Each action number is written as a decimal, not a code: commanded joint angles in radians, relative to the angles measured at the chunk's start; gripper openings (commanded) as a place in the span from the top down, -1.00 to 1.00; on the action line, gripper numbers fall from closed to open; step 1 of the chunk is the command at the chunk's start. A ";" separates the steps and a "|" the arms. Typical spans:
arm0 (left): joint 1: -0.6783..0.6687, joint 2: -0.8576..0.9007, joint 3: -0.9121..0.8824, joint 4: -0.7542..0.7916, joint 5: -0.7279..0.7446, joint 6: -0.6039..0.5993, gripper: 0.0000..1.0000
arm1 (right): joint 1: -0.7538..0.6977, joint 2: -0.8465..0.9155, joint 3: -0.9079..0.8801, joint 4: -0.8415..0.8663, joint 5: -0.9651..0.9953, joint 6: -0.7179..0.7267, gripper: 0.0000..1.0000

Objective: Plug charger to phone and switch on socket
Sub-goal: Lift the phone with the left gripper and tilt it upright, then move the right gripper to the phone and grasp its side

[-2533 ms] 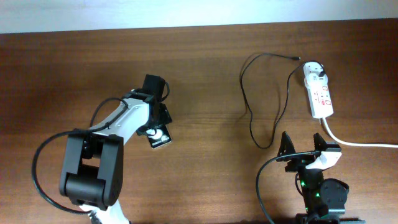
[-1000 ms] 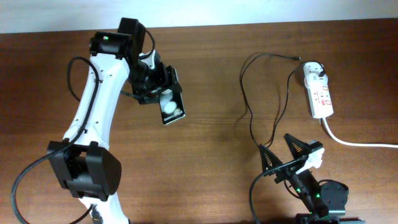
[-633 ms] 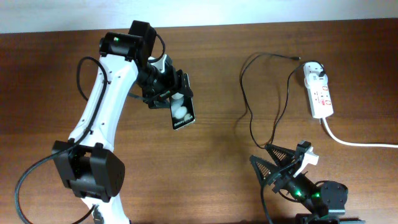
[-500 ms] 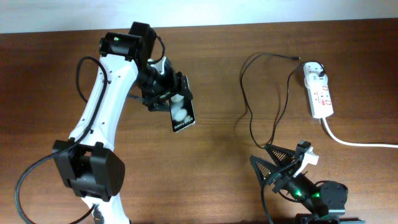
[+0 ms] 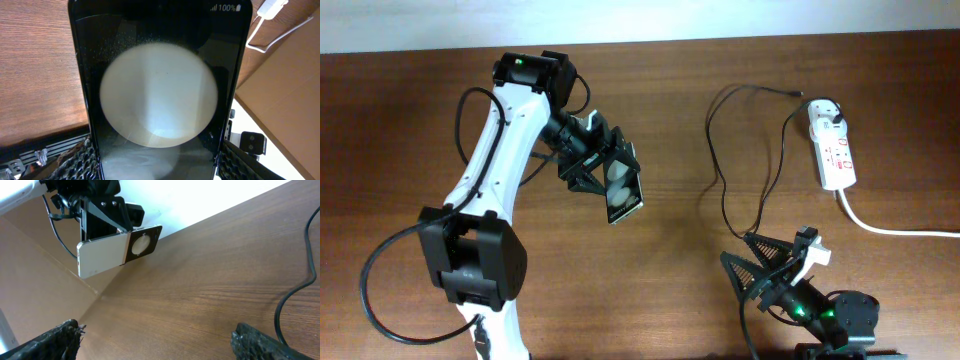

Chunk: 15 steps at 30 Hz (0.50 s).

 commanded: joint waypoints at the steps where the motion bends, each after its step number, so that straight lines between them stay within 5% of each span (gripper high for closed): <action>1: 0.002 -0.001 0.018 -0.002 0.040 0.016 -0.31 | -0.003 -0.008 -0.005 -0.010 -0.018 -0.003 -0.97; 11: 0.000 -0.001 0.018 0.126 -0.004 0.020 -0.28 | -0.003 -0.008 -0.005 -0.005 -0.021 0.006 -0.98; 15: 0.000 0.000 0.018 0.216 -0.033 0.024 -0.28 | -0.003 -0.008 -0.005 -0.010 -0.100 0.180 -0.98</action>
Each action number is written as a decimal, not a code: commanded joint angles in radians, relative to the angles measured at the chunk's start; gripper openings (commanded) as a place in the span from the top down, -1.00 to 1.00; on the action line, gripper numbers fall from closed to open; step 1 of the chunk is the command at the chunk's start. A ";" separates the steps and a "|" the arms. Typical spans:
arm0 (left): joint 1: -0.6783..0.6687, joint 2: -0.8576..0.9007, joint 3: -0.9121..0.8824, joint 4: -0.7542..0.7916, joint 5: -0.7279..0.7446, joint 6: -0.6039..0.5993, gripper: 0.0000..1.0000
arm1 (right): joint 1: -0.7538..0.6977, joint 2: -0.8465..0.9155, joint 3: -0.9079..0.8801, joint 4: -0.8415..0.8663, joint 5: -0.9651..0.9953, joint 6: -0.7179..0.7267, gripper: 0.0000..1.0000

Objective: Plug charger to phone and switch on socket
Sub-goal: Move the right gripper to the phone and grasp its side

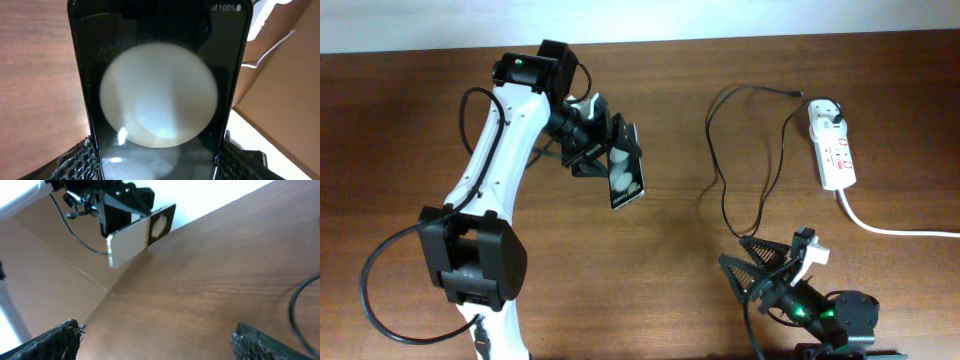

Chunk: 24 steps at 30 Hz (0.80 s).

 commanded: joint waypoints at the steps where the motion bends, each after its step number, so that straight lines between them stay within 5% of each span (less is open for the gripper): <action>1: -0.002 0.000 0.018 0.055 -0.024 0.016 -0.28 | -0.003 -0.008 -0.005 -0.005 -0.059 0.202 -0.98; 4: -0.006 0.000 0.018 0.081 -0.044 0.016 -0.28 | -0.003 -0.008 -0.005 0.046 -0.077 0.373 -0.98; 5: -0.006 0.000 0.018 0.088 -0.044 0.016 -0.28 | -0.003 -0.008 -0.005 0.207 -0.077 0.453 -0.98; 9: -0.006 -0.001 0.018 0.087 -0.044 0.023 -0.28 | -0.003 -0.001 0.065 0.259 -0.028 0.459 -0.99; 16: -0.006 0.000 0.018 0.087 -0.043 0.023 -0.29 | -0.003 0.379 0.554 -0.364 0.326 -0.106 -0.81; 24: -0.006 0.000 0.018 0.087 -0.043 0.023 -0.29 | 0.071 0.546 1.007 -0.822 0.227 -0.130 -0.73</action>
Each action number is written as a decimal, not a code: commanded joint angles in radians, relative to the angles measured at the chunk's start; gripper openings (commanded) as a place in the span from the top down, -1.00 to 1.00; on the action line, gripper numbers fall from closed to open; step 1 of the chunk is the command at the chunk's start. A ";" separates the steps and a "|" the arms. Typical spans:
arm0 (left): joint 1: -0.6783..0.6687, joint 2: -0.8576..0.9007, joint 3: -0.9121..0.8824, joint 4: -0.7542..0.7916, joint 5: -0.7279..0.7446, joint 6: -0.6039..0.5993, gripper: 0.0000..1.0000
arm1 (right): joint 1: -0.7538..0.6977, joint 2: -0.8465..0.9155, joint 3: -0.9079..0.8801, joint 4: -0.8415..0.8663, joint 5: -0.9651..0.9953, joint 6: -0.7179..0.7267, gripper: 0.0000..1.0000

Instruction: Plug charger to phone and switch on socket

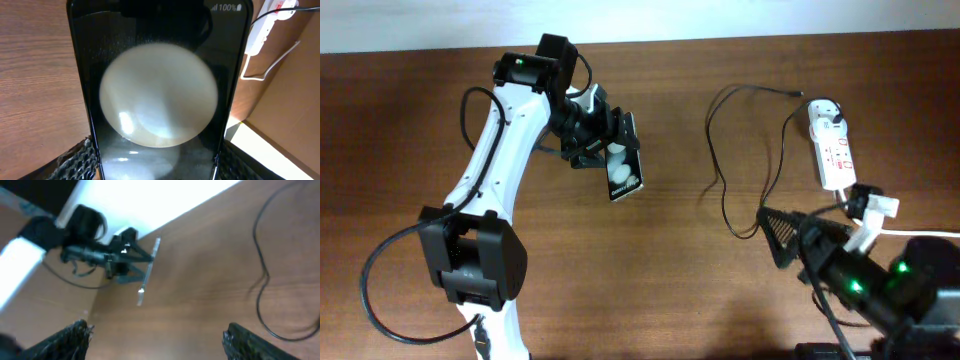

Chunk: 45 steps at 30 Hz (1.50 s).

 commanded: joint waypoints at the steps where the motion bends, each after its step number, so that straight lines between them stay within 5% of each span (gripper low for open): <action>1: -0.006 -0.001 0.018 0.002 0.019 0.019 -0.29 | 0.082 -0.002 0.053 -0.072 -0.021 -0.016 -0.68; 7: -0.006 -0.001 0.018 -0.021 0.082 0.019 -0.31 | 0.345 0.027 0.026 -0.155 0.210 0.069 -0.57; 13: -0.006 -0.001 0.018 -0.032 0.096 0.019 -0.31 | 0.800 0.299 -0.091 0.093 0.583 0.283 -0.40; 14: -0.006 -0.001 0.018 -0.032 0.096 0.019 -0.31 | 0.923 0.382 -0.091 0.122 0.768 0.367 -0.40; 19: -0.006 -0.001 0.018 -0.035 0.095 0.019 -0.31 | 1.135 0.617 -0.091 0.332 1.134 0.531 -0.41; 30: -0.006 -0.001 0.018 -0.041 0.098 0.019 -0.31 | 1.167 0.688 -0.091 0.603 1.374 0.531 -0.30; 45: -0.006 -0.001 0.018 -0.067 0.099 0.019 -0.31 | 1.069 0.847 -0.091 0.893 1.316 0.531 -0.22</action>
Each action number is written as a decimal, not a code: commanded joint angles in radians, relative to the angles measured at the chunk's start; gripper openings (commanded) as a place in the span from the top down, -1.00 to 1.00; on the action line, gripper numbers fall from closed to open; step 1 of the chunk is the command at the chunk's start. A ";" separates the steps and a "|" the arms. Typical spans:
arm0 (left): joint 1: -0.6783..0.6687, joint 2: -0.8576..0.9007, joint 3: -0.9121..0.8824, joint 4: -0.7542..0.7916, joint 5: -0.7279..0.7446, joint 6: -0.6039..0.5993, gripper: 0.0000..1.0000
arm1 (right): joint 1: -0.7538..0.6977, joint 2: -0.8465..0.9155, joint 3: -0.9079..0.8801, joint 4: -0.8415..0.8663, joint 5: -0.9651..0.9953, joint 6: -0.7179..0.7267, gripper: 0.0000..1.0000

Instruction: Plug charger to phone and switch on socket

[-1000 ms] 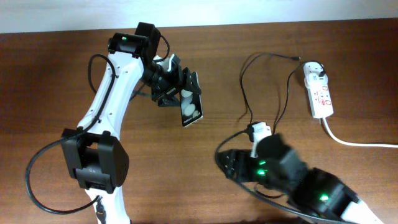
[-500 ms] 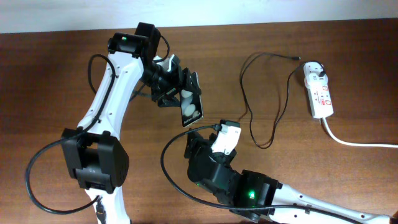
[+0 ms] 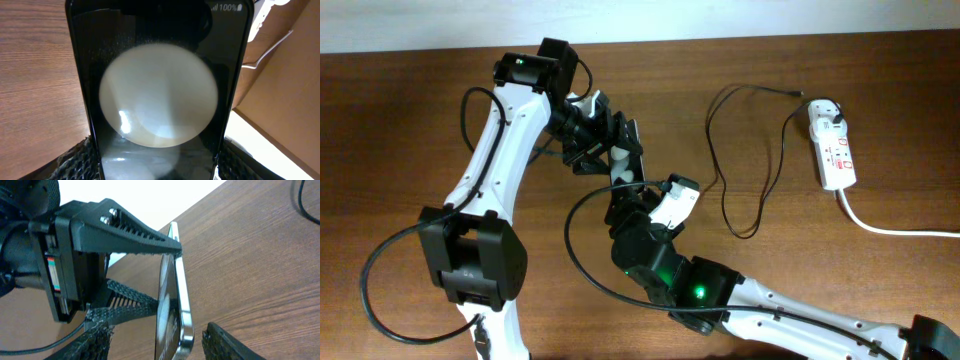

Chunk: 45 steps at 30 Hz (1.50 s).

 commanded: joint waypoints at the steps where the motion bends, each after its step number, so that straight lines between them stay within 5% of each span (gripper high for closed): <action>1: -0.003 -0.001 0.018 -0.002 0.037 0.019 -0.31 | -0.027 0.026 0.003 0.008 -0.044 0.001 -0.20; 24: -0.003 -0.001 0.018 -0.004 0.037 0.019 -0.33 | -0.052 0.101 0.003 0.122 -0.094 0.001 0.81; 27: -0.003 -0.001 0.018 -0.004 0.037 0.019 -0.44 | -0.052 0.101 0.003 0.122 -0.094 0.001 0.83; 31: -0.003 -0.001 0.018 -0.004 0.036 0.019 -0.99 | -0.052 0.095 0.003 0.122 -0.093 0.001 0.86; 36: 0.017 -0.001 0.018 -0.005 0.037 0.024 -0.98 | -0.052 0.048 0.003 0.106 -0.089 0.001 0.88; 41: 0.164 -0.010 0.018 -0.093 0.037 0.211 -0.98 | -0.052 -0.071 0.003 -0.021 -0.101 0.011 0.92; 45: 0.300 -0.026 0.018 -0.137 0.037 0.285 -0.99 | -0.052 -0.190 0.003 -0.223 -0.190 0.249 0.92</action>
